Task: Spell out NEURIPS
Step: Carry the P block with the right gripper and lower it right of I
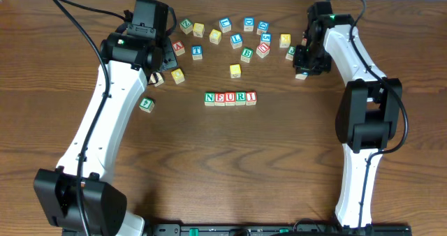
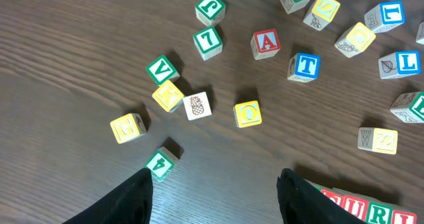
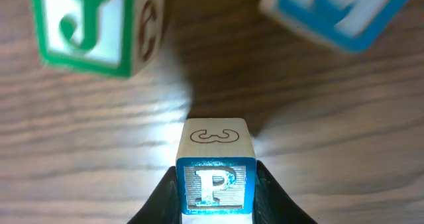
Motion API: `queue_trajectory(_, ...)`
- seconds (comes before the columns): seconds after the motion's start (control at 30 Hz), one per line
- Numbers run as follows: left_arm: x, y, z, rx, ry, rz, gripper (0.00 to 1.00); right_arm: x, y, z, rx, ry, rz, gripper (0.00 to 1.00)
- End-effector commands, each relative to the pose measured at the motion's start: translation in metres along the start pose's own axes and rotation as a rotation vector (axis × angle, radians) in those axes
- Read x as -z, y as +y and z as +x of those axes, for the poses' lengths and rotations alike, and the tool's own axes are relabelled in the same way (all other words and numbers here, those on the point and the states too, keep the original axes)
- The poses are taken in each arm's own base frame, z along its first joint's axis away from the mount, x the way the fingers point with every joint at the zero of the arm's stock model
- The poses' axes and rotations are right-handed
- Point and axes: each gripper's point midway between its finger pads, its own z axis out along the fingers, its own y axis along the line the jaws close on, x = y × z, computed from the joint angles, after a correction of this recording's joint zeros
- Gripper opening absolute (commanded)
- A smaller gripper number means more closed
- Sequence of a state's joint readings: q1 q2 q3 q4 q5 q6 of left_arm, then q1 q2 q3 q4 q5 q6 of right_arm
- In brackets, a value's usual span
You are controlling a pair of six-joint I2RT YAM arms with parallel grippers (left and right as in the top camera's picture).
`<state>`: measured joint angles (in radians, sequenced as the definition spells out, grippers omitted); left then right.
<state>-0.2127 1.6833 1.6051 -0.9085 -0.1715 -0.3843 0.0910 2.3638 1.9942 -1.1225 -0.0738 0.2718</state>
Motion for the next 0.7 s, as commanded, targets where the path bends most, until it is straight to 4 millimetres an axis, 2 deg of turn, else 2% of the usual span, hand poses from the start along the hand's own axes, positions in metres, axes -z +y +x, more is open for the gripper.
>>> queue_trajectory(0.0,0.002,0.005,-0.005,-0.003,-0.02,-0.017,0.6,0.004,0.029,0.011,0.065,0.045,-0.108,0.15)
queue_trajectory(0.5,0.002,0.004,-0.006,-0.002,-0.025,-0.015,0.6,0.001,0.096,0.072,0.252,0.169,-0.085,0.19)
queue_trajectory(0.67,0.002,0.004,-0.006,-0.002,-0.025,-0.015,0.6,0.0,0.107,0.085,0.297,0.185,-0.054,0.2)
